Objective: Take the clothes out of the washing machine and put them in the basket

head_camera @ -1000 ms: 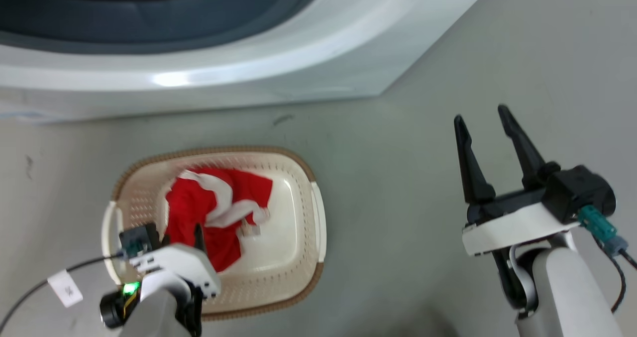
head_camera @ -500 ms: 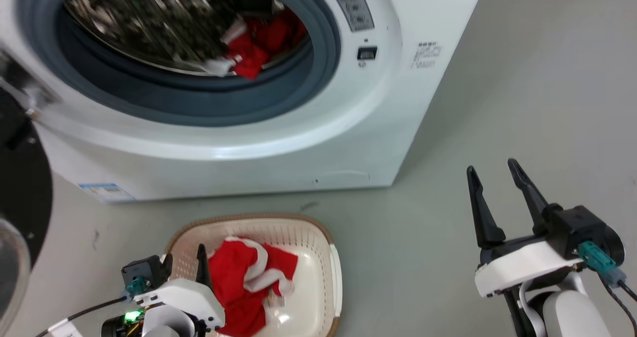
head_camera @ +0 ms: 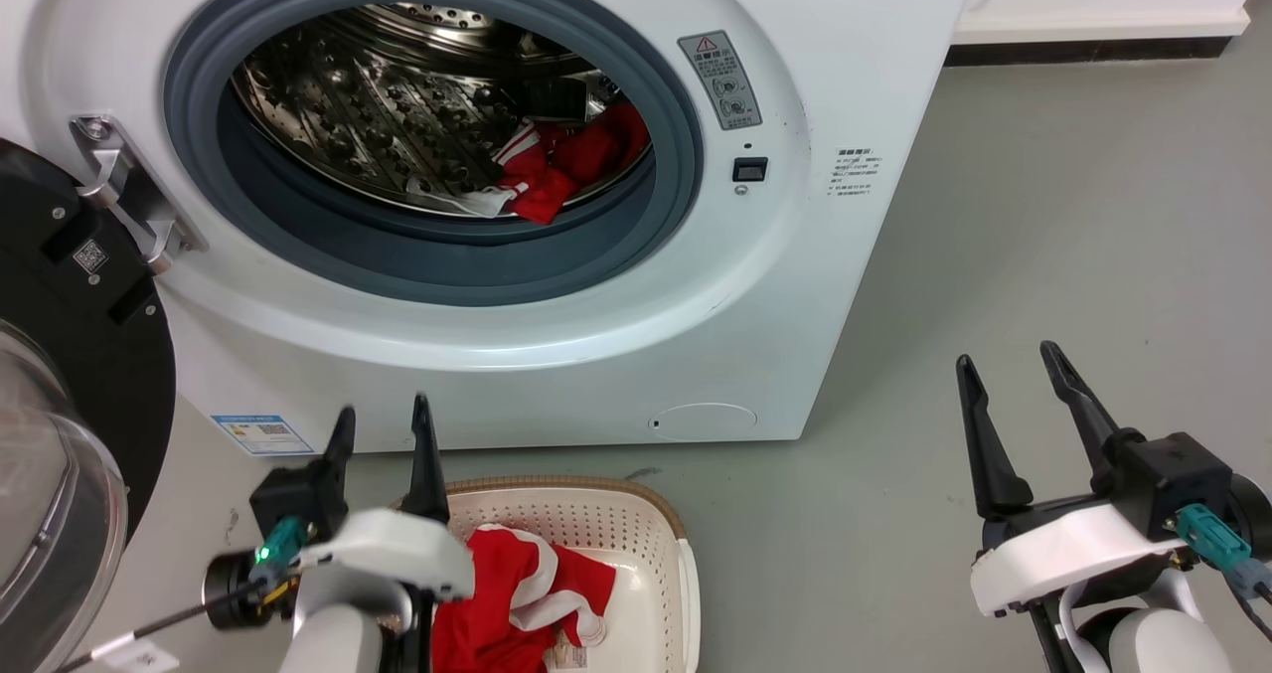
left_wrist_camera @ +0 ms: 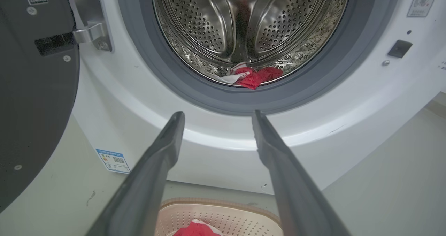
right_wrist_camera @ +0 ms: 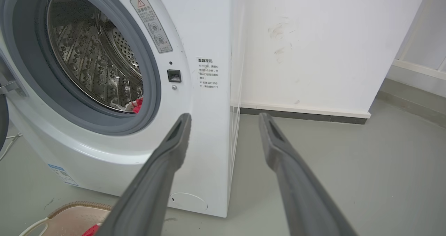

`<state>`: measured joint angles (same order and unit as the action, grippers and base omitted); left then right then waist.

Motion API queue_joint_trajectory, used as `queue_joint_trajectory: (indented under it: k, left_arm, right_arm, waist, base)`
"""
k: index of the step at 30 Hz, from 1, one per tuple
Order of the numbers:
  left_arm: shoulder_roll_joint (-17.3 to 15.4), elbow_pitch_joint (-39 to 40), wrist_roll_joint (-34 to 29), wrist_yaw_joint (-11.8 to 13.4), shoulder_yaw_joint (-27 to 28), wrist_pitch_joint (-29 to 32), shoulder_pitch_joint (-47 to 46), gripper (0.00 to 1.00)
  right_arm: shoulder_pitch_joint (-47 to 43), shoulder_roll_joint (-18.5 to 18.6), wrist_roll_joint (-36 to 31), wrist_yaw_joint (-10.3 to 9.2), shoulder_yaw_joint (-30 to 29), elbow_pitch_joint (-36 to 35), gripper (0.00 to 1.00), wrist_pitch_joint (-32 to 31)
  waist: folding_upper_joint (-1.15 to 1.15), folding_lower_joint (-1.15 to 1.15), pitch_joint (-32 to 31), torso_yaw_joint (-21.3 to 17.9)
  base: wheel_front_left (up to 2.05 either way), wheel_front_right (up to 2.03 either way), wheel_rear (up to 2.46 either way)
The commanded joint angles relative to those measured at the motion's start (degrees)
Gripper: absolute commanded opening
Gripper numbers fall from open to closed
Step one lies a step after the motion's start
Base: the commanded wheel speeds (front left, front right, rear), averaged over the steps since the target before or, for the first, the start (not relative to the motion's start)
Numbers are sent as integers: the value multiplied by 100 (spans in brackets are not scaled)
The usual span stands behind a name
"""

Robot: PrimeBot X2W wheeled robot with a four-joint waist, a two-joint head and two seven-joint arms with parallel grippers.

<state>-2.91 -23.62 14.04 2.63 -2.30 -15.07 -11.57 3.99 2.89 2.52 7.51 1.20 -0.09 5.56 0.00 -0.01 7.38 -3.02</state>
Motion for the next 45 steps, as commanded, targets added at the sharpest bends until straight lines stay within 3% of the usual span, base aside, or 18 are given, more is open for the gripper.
queue_joint_trajectory:
  k: [1, 12, 22, 32, 37, 45]
  left_arm:
    - [3, 37, -28, 35, -16, -15, -88, 100]
    - [-35, -81, -223, -52, -17, -15, -1303, 100]
    - [-410, -1414, -284, -265, 77, -14, -2994, 100]
    - [-1033, -2643, -391, -329, 73, 165, -4748, 100]
    - [-1356, -3180, -461, -409, -11, 573, -5508, 100]
    - [-1760, -3932, -489, -547, -137, 1843, -6513, 100]
  right_arm:
    - [-76, -4, -11, -3, -6, -28, 100, 1]
    - [133, -4, 29, -3, 73, -279, 100, -61]
    - [462, -5, 127, -4, 218, -345, 100, 96]
    - [960, -5, 323, -4, 479, -102, 100, 388]
    - [1093, -7, 476, -4, 620, 105, 100, 561]
    - [1328, -7, 808, -4, 919, 406, 100, 801]
  waist:
    - [0, 1, 8, -1]
    - [0, 1, 576, -241]
    - [0, 1, 1543, -567]
    - [0, 1, 2448, -1108]
    - [0, 1, 2691, -1332]
    - [0, 1, 2997, -1744]
  base:
    - [0, 0, 0]
    - [0, 0, 0]
    - [0, 0, 0]
    - [0, 0, 0]
    - [0, 0, 0]
    - [0, 0, 0]
